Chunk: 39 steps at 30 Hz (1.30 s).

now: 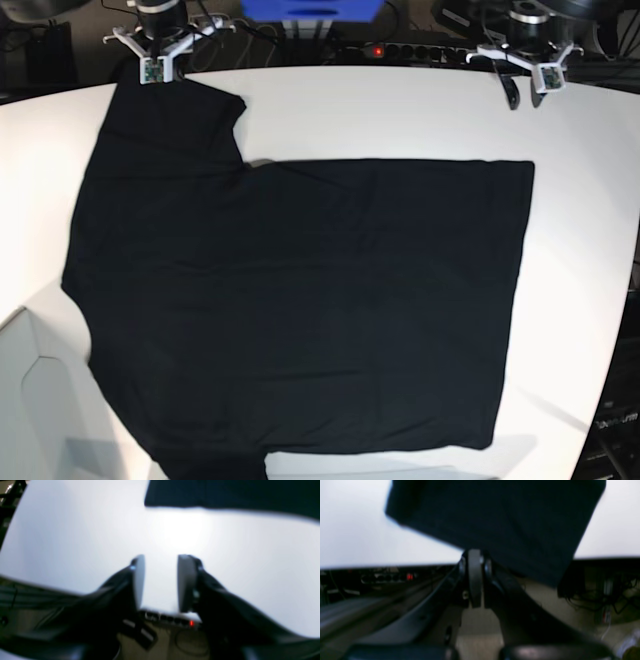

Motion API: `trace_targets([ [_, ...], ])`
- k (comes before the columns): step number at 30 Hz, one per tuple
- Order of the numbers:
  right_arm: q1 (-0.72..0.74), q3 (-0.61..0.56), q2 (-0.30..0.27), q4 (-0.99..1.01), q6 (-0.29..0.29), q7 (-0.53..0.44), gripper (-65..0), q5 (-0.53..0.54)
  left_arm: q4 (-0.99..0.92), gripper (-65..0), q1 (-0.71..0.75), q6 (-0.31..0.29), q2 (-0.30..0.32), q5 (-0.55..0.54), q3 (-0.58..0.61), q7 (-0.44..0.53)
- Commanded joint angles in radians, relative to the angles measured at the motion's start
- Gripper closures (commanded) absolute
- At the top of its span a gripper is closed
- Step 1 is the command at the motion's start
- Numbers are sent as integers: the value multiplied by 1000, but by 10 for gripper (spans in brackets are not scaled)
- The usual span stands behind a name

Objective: Fold the T-shirt properly
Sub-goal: 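Lower both grippers onto the shoulder corners of the black T-shirt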

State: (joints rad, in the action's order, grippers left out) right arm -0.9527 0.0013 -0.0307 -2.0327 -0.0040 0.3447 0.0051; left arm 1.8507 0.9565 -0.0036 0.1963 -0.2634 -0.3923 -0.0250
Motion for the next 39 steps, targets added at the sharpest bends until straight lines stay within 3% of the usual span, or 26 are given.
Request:
trace_targets([
  [1, -7, 4, -4, -18, 11, -17, 0, 0, 16, -245, 8, -2, 2, -4, -12, 23],
  [6, 57, 9, -7, -18, 12, -14, -6, 0, 4, -262, -57, -2, 2, -4, -13, 23],
  [9, 96, 6, -36, -16, 12, -11, -99, 0, 4, -309, -83, -2, 2, -4, -13, 9],
  [12, 126, 6, -42, -15, 12, -11, -219, 0, 4, -362, -126, -2, 2, -6, -26, -74],
  [16, 168, 26, -42, -13, 12, -11, -320, 0, -16, -374, -207, -2, -2, -7, -43, -141],
  [27, 226, 101, -41, -10, 12, -11, -328, 0, -125, -398, -373, -2, 1, -7, -55, -149],
  [39, 226, 105, -56, -10, 12, -11, -328, -3, -300, -398, -494, -3, 1, -7, -49, -149],
])
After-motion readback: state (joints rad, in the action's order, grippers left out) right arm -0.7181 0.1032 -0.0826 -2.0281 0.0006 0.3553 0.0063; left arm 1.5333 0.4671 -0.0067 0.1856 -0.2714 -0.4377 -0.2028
